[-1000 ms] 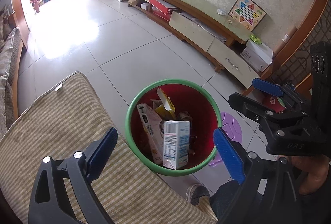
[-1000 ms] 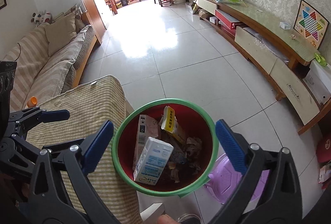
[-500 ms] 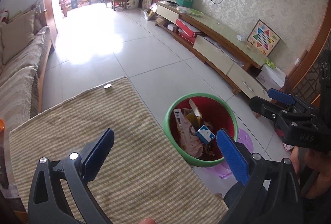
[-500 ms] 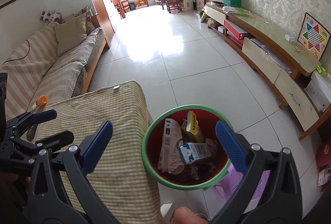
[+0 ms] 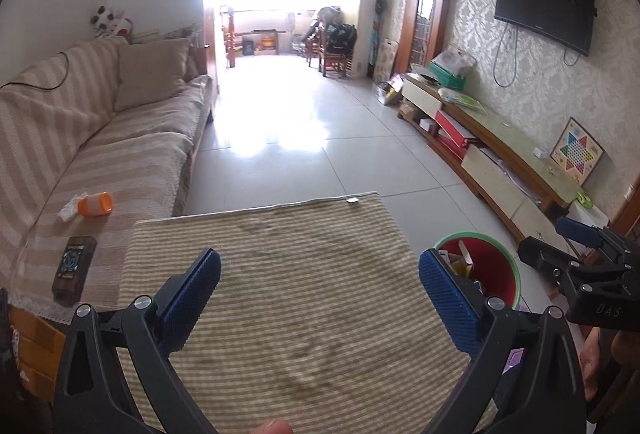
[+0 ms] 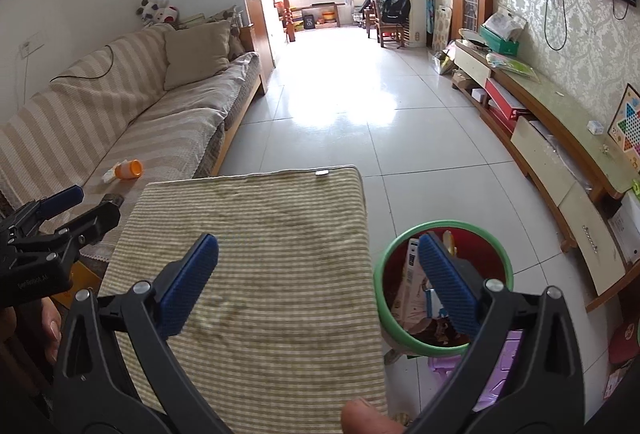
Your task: Collect trash
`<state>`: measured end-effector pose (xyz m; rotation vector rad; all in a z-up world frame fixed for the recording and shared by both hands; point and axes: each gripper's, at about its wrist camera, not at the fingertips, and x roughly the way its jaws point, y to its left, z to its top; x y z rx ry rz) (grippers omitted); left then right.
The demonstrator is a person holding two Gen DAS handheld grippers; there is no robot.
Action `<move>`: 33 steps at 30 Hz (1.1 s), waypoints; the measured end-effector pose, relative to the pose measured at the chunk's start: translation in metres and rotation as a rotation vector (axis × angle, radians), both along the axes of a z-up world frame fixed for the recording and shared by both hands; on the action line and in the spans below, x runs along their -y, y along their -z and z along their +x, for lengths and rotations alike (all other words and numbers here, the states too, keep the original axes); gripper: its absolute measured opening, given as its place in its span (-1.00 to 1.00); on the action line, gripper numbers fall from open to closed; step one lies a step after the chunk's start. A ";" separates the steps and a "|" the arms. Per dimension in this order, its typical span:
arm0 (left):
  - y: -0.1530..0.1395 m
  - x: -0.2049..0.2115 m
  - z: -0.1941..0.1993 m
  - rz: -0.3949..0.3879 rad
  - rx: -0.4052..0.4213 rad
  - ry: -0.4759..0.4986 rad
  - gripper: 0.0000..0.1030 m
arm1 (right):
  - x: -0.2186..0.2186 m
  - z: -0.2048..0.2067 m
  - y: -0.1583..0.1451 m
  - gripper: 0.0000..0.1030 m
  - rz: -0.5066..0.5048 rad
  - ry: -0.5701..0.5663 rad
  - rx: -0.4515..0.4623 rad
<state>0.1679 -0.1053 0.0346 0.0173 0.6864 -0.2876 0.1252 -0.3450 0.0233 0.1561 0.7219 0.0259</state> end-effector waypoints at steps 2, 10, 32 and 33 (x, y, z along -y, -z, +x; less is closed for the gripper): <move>-0.004 -0.021 -0.008 -0.024 0.007 -0.044 0.85 | -0.018 -0.003 -0.005 0.91 -0.003 -0.021 0.008; -0.004 -0.072 -0.042 0.022 0.064 -0.165 0.85 | -0.074 -0.026 -0.029 0.91 -0.041 -0.057 0.085; -0.011 -0.096 -0.083 0.011 0.097 -0.205 0.85 | -0.106 -0.048 -0.047 0.91 -0.066 -0.042 0.164; -0.011 -0.096 -0.083 0.011 0.097 -0.205 0.85 | -0.106 -0.049 -0.047 0.91 -0.066 -0.042 0.163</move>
